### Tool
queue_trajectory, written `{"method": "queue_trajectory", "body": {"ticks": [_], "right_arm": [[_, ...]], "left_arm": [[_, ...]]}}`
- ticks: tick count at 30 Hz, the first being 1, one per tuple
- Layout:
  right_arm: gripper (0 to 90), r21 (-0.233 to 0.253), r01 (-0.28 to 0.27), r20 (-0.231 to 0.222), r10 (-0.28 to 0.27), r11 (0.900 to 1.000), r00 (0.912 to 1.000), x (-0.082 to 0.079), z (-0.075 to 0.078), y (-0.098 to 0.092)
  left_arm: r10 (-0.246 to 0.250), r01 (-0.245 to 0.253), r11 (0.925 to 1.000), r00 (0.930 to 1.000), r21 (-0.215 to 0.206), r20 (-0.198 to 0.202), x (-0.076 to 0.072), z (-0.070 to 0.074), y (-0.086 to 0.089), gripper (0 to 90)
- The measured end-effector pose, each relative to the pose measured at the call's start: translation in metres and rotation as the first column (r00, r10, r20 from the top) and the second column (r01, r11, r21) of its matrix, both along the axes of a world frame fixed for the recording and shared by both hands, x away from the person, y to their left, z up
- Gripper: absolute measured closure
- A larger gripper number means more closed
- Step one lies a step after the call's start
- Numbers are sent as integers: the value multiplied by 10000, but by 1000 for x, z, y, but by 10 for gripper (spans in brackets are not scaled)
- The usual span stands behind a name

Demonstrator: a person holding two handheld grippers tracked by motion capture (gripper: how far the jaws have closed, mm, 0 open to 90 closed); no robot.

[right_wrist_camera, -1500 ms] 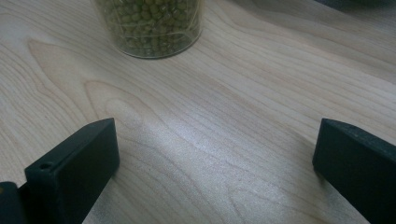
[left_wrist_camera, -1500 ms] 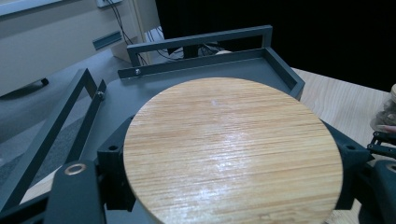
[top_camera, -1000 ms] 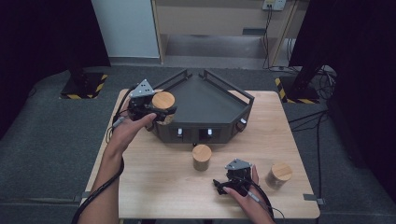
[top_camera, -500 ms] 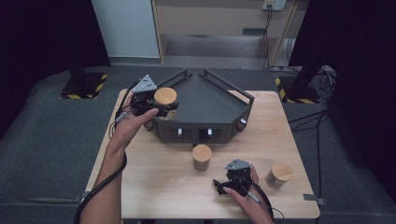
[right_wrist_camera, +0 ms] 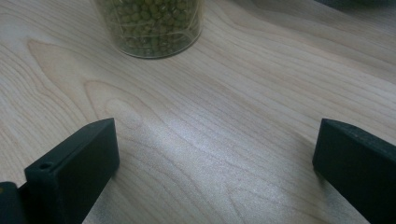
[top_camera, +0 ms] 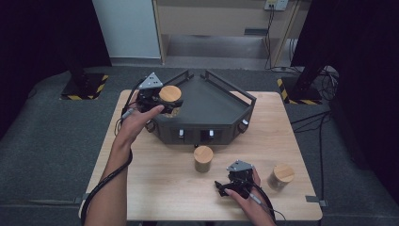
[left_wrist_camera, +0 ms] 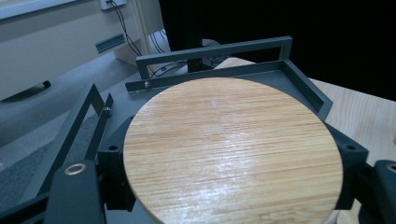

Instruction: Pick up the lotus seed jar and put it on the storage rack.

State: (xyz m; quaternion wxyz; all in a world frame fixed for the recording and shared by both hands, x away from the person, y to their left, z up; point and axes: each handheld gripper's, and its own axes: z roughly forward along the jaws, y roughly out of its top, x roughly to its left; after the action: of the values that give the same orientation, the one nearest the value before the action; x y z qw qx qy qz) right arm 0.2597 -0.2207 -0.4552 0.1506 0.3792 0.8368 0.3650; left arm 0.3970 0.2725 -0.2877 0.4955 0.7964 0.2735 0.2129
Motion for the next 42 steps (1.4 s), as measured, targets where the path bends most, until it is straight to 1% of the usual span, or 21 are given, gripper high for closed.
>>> {"method": "queue_trajectory", "body": {"ticks": [8, 18, 20, 22, 28, 39, 42], "right_arm": [[5, -1, 1, 1, -1, 10000, 10000, 0, 0, 0], [4, 6, -2, 1, 2, 10000, 10000, 0, 0, 0], [5, 5, -4, 1, 4, 10000, 10000, 0, 0, 0], [5, 6, -3, -1, 3, 10000, 10000, 0, 0, 0], [5, 5, -3, -1, 3, 10000, 10000, 0, 0, 0], [4, 9, 1, -5, -1, 10000, 10000, 0, 0, 0], [5, 11, -1, -4, 1, 10000, 10000, 0, 0, 0]], "left_arm": [[-3, 7, 9998, 9997, 186, -242, 14, -8, -6, 238], [28, -16, 9997, 9989, 256, -461, 24, -18, -11, 238], [46, -33, 9996, 9988, 282, -480, 25, -18, -11, 238], [80, -69, 9998, 9987, 212, -506, 26, -20, -12, 238], [158, -136, 9993, 9980, 362, -615, 30, -24, -11, 238], [304, -281, 9991, 9968, 323, -738, 32, -30, -7, 237], [350, -315, 9985, 9964, 451, -776, 33, -30, -7, 238]]}}
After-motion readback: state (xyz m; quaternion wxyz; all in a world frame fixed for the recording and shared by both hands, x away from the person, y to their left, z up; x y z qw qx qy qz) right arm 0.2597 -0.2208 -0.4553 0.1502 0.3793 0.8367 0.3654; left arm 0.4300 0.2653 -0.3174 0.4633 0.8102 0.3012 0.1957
